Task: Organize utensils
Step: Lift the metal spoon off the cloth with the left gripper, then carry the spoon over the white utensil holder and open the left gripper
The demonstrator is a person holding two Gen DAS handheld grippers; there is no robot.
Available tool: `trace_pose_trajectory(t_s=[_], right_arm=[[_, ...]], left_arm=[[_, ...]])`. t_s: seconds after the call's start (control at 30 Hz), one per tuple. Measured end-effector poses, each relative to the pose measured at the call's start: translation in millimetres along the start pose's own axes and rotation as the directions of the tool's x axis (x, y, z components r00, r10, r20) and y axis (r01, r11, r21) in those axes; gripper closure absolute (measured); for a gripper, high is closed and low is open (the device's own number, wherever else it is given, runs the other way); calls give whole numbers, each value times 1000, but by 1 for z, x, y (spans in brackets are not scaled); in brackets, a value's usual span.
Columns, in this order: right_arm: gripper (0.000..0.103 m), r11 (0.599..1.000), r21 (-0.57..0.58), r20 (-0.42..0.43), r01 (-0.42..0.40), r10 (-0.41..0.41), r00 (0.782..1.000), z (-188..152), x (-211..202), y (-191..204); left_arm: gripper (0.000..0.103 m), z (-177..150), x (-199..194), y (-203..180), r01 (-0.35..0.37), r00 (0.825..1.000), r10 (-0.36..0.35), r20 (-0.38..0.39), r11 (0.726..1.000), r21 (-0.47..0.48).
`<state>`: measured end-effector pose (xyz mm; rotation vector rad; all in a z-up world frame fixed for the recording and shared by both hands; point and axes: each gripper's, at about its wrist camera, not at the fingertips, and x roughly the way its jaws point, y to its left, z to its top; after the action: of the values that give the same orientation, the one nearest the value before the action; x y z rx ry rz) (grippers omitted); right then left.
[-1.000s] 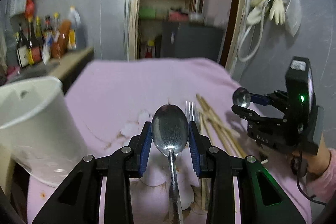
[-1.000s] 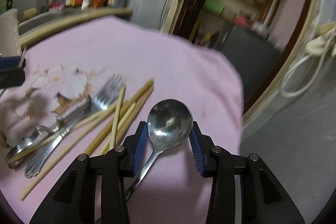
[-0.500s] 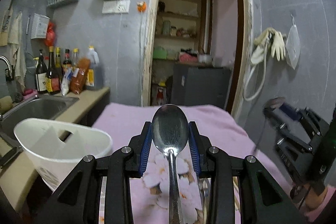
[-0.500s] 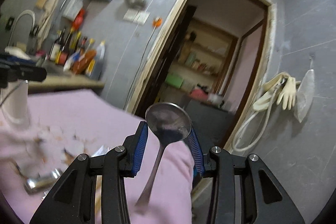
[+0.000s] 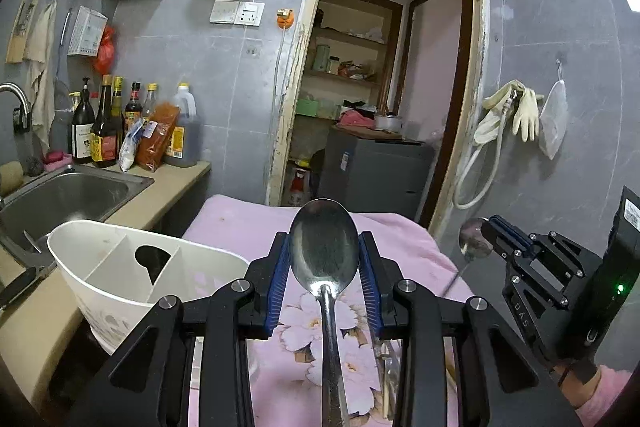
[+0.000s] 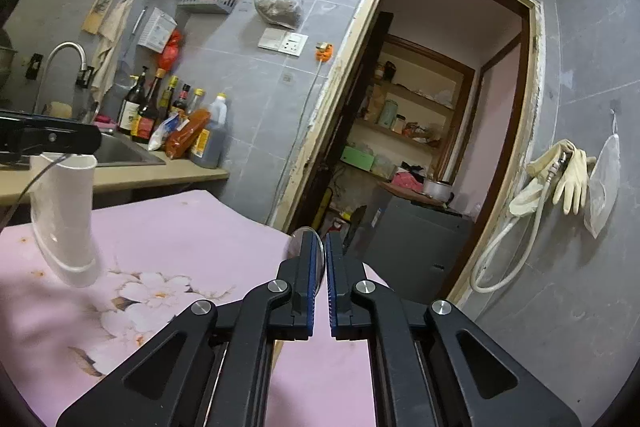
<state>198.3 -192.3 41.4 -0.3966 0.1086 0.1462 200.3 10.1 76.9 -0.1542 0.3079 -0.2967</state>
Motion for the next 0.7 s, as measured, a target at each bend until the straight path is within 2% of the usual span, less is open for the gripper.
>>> trace_pose_trajectory(t_s=[0.13,0.47,0.7], right_arm=[[100,1000,-15,53,15,-14,998,15,-10,5],[100,999,-32,162,-43,47,986,63,-22,26],[100,996,-59,249,-60,72,966,109,-26,40]], left_arm=[[74,8,-11,1,-11,999,10,34,1000,21],[74,38,-39,34,-63,993,63,99,998,-4],[74,67,-57,75,-154,971,157,182,988,-34]])
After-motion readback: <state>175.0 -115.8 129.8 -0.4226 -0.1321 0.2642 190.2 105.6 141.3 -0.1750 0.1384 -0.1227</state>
